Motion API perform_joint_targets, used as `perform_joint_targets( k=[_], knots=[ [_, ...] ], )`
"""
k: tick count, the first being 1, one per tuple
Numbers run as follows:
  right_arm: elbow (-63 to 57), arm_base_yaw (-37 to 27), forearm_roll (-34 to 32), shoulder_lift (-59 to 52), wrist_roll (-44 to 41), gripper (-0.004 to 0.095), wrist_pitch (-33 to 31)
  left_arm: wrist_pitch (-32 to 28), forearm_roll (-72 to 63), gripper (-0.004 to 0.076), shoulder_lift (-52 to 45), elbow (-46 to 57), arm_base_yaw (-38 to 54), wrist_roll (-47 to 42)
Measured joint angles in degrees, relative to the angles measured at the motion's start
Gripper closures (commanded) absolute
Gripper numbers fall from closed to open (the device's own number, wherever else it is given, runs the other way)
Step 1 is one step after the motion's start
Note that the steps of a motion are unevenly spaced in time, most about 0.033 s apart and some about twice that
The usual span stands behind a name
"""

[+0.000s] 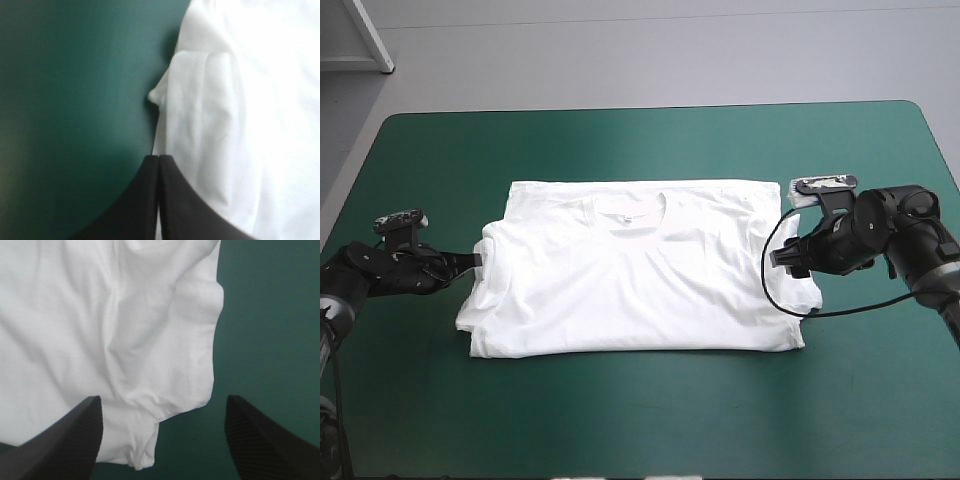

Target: Fold the cloth

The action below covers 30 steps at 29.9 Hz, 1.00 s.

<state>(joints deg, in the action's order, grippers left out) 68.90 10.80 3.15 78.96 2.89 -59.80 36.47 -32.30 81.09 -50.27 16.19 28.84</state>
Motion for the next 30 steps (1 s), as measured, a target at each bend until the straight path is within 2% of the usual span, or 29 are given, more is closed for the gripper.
perform_joint_targets(
  k=[5,7,13,16,24,30],
  knots=[
    [0.00,0.00,1.33,0.00,0.00,0.0265,-0.24,0.22,-0.01,0.0729,-6.08,0.00,0.00,-0.67],
    [0.00,0.00,1.64,0.00,0.00,0.0265,-0.34,0.64,-0.01,0.0689,-6.95,0.00,0.00,-0.73],
    [0.00,0.00,2.48,0.00,0.41,0.0265,-1.31,-0.38,0.01,0.0388,-7.11,0.11,0.00,-0.93],
    [0.00,0.00,2.48,0.00,0.87,0.0265,-1.80,-2.02,-0.05,0.0302,-7.05,0.11,0.00,-0.86],
    [0.00,0.00,2.52,0.00,1.09,0.0265,-2.12,-4.19,-2.63,0.0302,0.13,0.11,-0.13,2.39],
    [0.00,0.00,2.52,0.00,1.09,0.0265,-2.12,-9.03,-3.44,0.0309,6.86,0.14,-3.18,3.86]
  ],
)
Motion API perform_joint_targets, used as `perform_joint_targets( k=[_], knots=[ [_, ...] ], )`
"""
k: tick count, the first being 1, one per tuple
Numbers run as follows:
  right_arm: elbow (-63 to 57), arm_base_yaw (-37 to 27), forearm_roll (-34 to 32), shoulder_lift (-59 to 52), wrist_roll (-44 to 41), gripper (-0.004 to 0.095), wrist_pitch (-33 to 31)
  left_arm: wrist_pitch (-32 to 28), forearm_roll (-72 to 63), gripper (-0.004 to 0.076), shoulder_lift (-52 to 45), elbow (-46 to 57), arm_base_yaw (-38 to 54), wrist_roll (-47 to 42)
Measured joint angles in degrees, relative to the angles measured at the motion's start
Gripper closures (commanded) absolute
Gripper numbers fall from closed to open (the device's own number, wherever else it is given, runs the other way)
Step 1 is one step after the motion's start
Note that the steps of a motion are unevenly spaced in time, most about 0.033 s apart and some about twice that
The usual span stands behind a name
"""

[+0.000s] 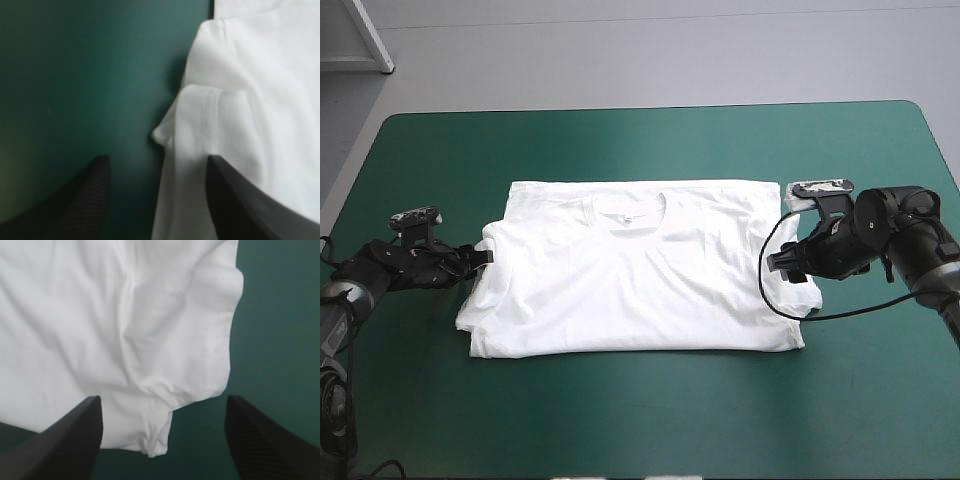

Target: Fold the cloth

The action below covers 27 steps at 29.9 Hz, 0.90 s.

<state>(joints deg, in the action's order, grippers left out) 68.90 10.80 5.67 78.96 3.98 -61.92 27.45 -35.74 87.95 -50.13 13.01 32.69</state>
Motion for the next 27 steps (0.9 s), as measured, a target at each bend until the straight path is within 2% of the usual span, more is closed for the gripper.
perform_joint_targets(
  k=[3,6,15,27],
  knots=[
    [0.00,0.00,0.00,0.00,0.00,0.0265,0.00,-2.10,-0.15,0.0346,2.14,0.00,-2.08,0.27],
    [0.00,0.00,0.00,0.00,0.00,0.0265,0.00,-3.72,-0.26,0.0417,3.39,-0.11,-3.20,0.39],
    [0.00,0.00,-1.49,0.00,0.02,0.0265,0.00,-4.38,0.08,0.0734,3.95,-0.23,-3.24,-0.05],
    [0.00,0.00,-1.51,0.00,0.02,0.0265,0.00,-4.08,0.43,0.0734,0.71,-0.05,-3.27,-0.10]
  ],
)
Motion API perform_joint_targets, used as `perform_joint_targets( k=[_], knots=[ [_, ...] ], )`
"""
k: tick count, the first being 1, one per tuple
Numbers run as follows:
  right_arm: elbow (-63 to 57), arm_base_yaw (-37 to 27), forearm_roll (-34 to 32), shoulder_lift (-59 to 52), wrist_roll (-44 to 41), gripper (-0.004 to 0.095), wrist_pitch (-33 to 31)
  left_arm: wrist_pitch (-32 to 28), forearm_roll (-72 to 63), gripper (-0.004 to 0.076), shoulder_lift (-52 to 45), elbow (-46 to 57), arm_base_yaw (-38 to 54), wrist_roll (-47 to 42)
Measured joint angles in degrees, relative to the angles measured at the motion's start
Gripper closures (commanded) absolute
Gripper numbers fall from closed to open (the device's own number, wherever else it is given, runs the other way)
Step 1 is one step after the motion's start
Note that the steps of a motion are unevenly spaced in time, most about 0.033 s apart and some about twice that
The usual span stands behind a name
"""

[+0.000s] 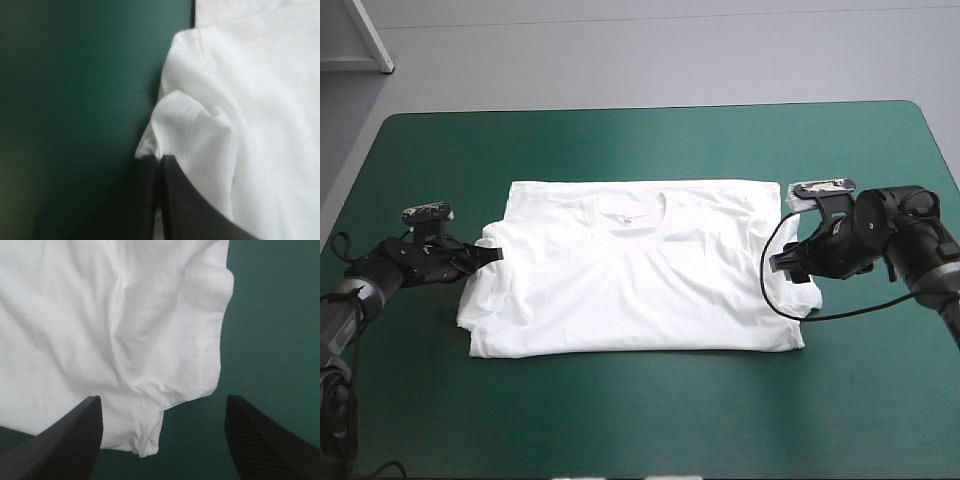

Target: Fold the cloth

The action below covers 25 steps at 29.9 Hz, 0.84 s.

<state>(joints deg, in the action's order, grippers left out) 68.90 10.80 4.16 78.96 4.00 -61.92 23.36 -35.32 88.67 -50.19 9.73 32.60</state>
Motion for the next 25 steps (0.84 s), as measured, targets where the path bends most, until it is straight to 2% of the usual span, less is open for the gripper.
perform_joint_targets(
  k=[13,19,25],
  knots=[
    [0.00,0.00,0.43,0.00,0.00,0.0265,0.00,-1.85,2.66,0.0734,-8.97,0.09,0.00,-2.82],
    [0.00,0.00,0.43,0.00,0.00,0.0265,0.82,1.82,-3.36,0.0734,-13.70,0.09,-1.45,-0.26],
    [0.00,0.00,0.43,0.00,0.00,0.0265,3.21,5.61,-7.65,0.0734,-13.72,0.09,-9.42,4.02]
  ],
)
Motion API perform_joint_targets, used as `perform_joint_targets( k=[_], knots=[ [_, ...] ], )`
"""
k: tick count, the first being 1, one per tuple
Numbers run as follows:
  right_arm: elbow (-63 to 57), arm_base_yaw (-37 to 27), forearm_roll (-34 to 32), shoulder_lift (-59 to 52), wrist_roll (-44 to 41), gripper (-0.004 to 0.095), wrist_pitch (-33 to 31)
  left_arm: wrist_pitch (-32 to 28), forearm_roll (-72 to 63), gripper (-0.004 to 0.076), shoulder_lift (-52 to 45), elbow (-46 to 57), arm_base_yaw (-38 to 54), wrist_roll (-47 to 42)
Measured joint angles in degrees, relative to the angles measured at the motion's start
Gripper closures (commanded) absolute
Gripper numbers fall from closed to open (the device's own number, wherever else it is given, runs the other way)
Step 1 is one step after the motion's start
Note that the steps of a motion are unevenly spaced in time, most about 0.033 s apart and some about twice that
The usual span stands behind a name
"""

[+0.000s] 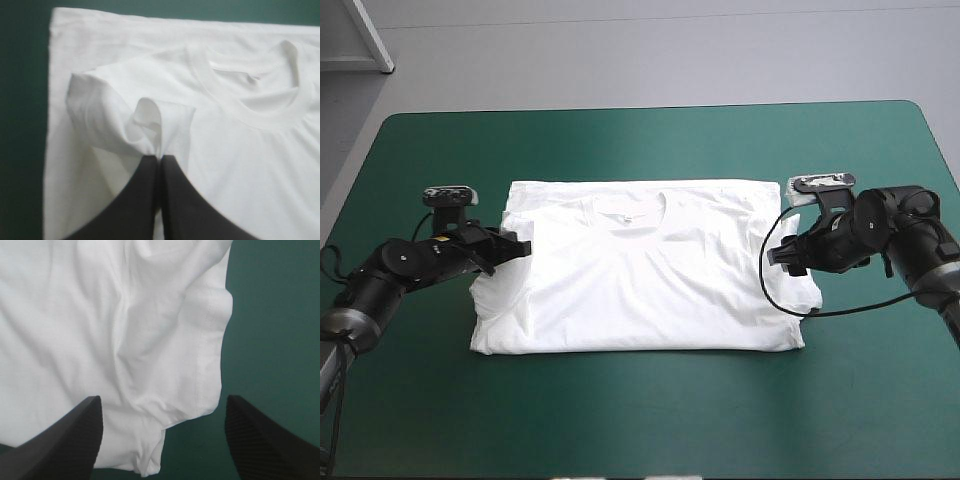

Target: Fold the cloth

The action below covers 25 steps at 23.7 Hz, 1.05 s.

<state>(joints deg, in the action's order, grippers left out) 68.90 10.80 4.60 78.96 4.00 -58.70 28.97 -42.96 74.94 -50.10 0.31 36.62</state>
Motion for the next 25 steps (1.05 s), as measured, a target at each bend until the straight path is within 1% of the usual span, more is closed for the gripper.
perform_joint_targets(
  k=[2,4,5,7,10,11,13,16,18,20,22,25],
  knots=[
    [0.00,0.00,0.00,0.00,0.00,0.0265,0.63,-0.54,-0.41,0.0729,1.49,0.00,-2.75,0.29],
    [0.00,0.00,0.00,0.00,0.00,0.0265,1.14,-1.40,-0.68,0.0685,3.50,0.00,-4.66,0.41],
    [0.00,0.00,0.00,0.00,-0.05,0.0265,1.27,-1.93,-1.01,0.0600,4.79,0.00,-5.52,0.47],
    [0.00,0.00,0.00,0.00,-0.05,0.0265,1.70,-3.75,-1.72,0.0482,8.43,0.00,-7.55,0.61],
    [0.00,0.00,-0.05,0.00,-0.05,0.0265,2.23,-4.41,-1.84,0.0265,11.32,0.00,-8.48,0.75],
    [0.00,0.00,-0.17,0.00,-0.26,0.0265,2.36,-4.41,-1.86,0.0210,11.81,0.00,-8.54,0.80],
    [0.00,0.00,-0.86,0.00,-0.67,0.0265,2.71,-4.34,-1.58,0.0133,12.07,0.00,-8.53,0.92],
    [0.00,-0.51,-3.52,0.12,-2.65,0.0265,4.35,-0.60,0.63,0.0132,10.74,-4.13,-8.27,-0.11],
    [0.06,-2.05,-3.51,1.11,-2.85,0.0265,4.65,2.47,3.27,0.0132,8.89,-8.52,-8.13,-3.06],
    [0.13,-4.22,-2.99,3.63,-2.56,0.0265,5.07,7.46,9.46,0.0132,7.28,-14.11,-8.13,-8.97],
    [0.14,-6.53,0.13,7.45,-0.32,0.0265,6.01,14.60,20.75,0.0132,6.03,-19.23,-8.13,-18.45],
    [0.14,-7.80,2.99,11.42,2.10,0.0265,7.44,20.25,29.02,0.0136,5.18,-21.31,-8.13,-24.45]
  ],
)
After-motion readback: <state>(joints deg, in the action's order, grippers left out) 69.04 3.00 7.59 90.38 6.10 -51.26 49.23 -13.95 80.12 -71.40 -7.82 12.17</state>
